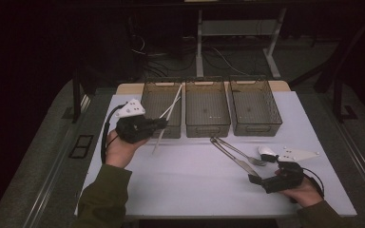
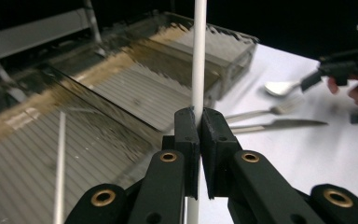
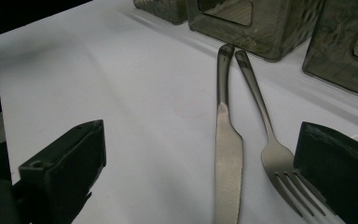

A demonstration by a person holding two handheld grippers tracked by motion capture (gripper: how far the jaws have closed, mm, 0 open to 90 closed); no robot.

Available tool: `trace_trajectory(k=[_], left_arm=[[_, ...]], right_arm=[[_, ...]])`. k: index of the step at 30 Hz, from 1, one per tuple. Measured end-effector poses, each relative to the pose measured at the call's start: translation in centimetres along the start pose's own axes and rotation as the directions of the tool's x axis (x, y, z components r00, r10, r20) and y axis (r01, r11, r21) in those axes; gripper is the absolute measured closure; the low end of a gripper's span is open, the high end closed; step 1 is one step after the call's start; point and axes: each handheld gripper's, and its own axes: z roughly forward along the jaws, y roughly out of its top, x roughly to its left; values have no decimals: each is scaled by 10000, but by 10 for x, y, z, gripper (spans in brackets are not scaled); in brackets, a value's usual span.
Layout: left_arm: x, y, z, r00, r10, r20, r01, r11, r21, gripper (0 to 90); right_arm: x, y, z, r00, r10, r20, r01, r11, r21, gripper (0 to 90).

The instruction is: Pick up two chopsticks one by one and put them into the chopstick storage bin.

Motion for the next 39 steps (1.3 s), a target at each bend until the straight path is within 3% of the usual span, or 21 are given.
trace_trajectory(k=[10,17,29,32,39], left_arm=[[35,37,4,9967,349,-726,-361,9992,-158,850],[56,50,21,9919,452,-1190,-463,9989,-61,850],[86,41,60,9841,174,-1770,-9,9957,926,849],[91,34,69,9827,232,-1839,33,9898,1421,849],[101,16,83,9804,-237,-1958,651,9760,2078,849]], right_arm=[[0,0,0,10000,20,5,-20,10000,-9,23],[0,0,0,10000,12,1,-12,10000,-33,23],[0,0,-1,10000,1,-29,-1,10000,-45,23],[-1,0,-1,10000,17,-29,-17,10000,-42,23],[0,0,-1,10000,18,-48,-18,10000,-54,23]])
